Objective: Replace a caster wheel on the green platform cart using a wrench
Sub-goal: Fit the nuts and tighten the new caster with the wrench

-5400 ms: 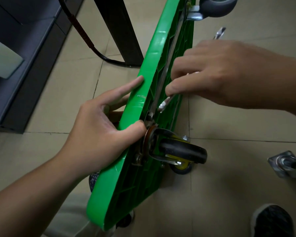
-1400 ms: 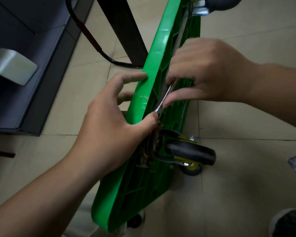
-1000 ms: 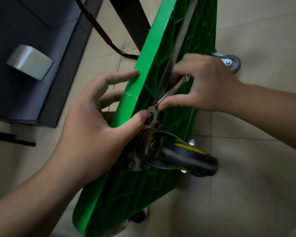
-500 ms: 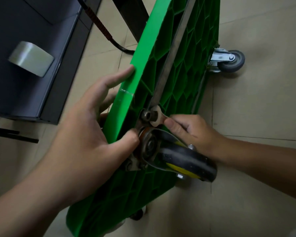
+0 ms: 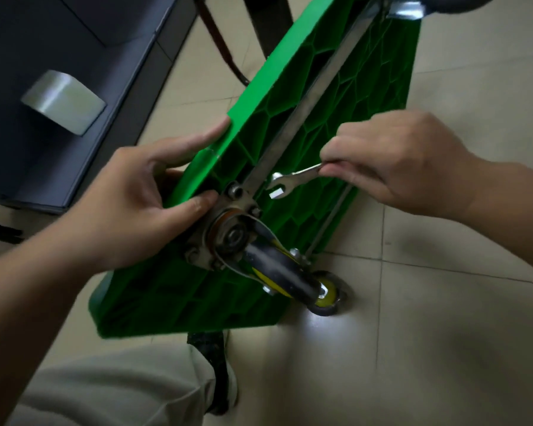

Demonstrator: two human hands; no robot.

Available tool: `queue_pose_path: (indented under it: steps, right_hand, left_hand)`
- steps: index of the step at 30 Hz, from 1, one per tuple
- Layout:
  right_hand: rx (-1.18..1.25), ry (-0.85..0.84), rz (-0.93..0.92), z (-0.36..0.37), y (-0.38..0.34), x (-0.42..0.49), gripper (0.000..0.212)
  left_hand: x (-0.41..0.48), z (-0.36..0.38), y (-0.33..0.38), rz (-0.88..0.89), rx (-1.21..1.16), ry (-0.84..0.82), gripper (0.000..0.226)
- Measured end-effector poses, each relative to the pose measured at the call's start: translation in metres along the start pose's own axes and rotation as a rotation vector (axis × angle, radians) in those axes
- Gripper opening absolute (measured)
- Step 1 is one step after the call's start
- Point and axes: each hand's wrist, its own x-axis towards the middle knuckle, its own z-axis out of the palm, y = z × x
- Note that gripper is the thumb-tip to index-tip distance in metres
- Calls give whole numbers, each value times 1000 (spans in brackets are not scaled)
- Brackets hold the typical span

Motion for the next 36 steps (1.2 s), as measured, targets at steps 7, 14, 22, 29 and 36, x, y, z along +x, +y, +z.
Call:
queue_pose_path:
  steps: [7, 14, 22, 29, 36]
  right_hand:
    - [-47, -52, 44, 23, -9, 46, 37]
    - [-14, -39, -62, 29, 6, 85, 35]
    - [-31, -66, -136, 34, -2, 89, 37]
    - [-94, -85, -120, 25, -5, 101, 33]
    - [41, -89, -64, 42, 1, 96, 36]
  left_hand:
    - [16, -38, -26, -82, 71, -54, 67]
    - [0, -26, -26, -64, 408, 16, 78]
    - [-1, -24, -35, -47, 365, 67, 74]
    - [-1, -25, -34, -53, 323, 71, 74]
    - [-1, -21, -36, -22, 325, 99, 73]
